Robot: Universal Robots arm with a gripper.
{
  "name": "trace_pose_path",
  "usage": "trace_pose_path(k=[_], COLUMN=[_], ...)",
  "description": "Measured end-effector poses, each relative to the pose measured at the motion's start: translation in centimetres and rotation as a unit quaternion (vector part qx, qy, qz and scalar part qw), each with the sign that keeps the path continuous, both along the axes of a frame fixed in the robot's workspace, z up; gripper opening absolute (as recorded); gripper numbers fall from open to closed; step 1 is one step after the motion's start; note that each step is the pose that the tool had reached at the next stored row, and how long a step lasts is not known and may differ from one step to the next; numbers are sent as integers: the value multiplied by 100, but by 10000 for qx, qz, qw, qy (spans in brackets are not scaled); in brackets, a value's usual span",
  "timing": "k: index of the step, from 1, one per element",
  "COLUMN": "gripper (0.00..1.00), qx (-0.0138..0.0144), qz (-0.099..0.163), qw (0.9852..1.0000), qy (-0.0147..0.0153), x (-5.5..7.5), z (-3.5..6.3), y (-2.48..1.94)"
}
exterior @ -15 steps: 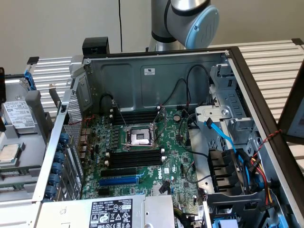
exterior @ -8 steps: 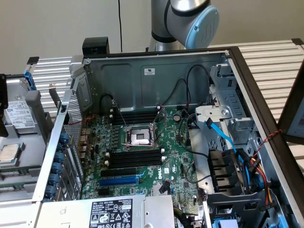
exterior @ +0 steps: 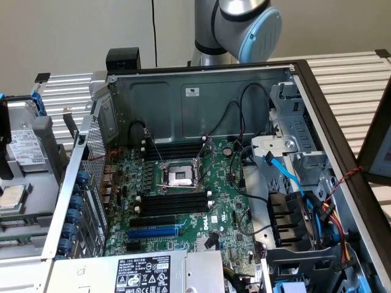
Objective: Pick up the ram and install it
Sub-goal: 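Pick up the ram and move it above insertion slot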
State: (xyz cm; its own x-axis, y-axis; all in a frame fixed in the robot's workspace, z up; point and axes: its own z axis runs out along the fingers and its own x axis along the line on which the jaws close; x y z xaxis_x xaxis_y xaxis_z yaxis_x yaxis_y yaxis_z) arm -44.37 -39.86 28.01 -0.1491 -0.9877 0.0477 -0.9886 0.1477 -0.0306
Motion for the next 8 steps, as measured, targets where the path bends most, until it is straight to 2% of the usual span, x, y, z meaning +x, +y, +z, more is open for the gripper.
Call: trace_pose_path(k=[6,8], gripper=[38,38], qx=[0,-1], qz=[480,520], qw=[9988,9986], qy=[-6,-5], x=[-1,-1], z=[-63,-89], y=[-2,-36])
